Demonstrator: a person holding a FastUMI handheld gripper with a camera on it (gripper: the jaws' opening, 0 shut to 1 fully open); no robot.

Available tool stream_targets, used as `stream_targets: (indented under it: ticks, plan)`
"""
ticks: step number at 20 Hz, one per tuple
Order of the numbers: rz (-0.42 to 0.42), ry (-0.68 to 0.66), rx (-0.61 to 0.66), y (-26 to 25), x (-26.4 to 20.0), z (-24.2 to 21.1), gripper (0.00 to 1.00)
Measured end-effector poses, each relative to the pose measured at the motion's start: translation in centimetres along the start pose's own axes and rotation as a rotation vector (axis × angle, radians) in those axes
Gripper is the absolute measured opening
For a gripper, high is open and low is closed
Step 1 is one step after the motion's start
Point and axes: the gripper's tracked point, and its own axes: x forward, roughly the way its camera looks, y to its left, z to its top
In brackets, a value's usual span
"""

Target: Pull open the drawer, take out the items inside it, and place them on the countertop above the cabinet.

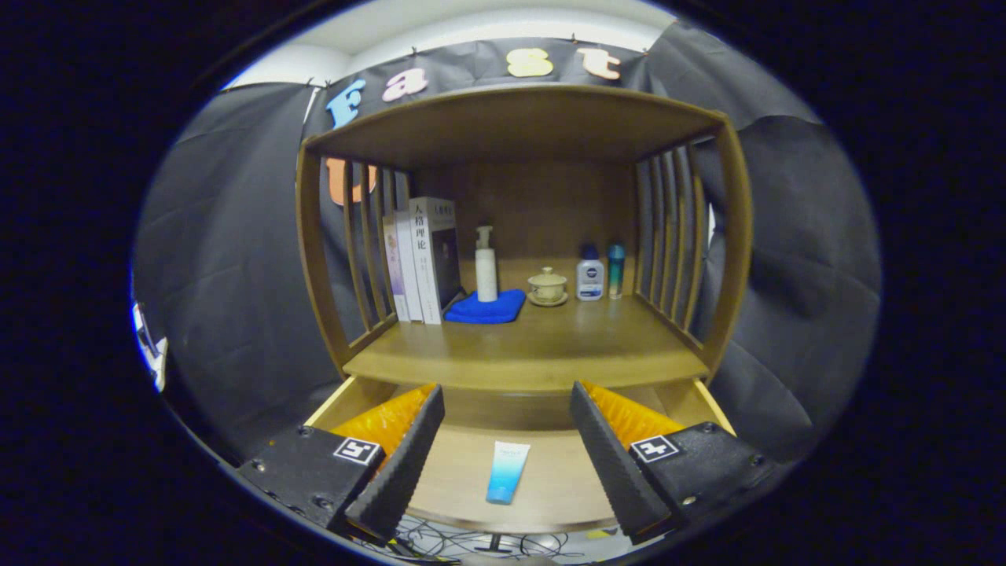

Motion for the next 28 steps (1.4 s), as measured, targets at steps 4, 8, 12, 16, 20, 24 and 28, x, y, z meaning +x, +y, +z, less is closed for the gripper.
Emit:
stream_targets:
  ticks: [4,8,12,16,20,24,28]
  plan:
    - [-0.003,0.212,-0.007,1.5,5.5,-3.6,1.00]
    - [-0.066,0.424,-0.001,0.4,8.9,-8.9,1.00]
    - [-0.071,0.648,0.038,0.6,9.5,-13.8,1.00]
    - [-0.075,0.777,0.057,0.4,9.3,-15.9,0.99]
    - [-0.085,0.856,0.068,0.2,8.6,-17.2,0.98]
    - [-0.116,0.899,0.008,-0.5,8.7,-18.7,0.76]
    - [-0.128,0.876,0.012,-0.8,8.8,-18.6,0.45]
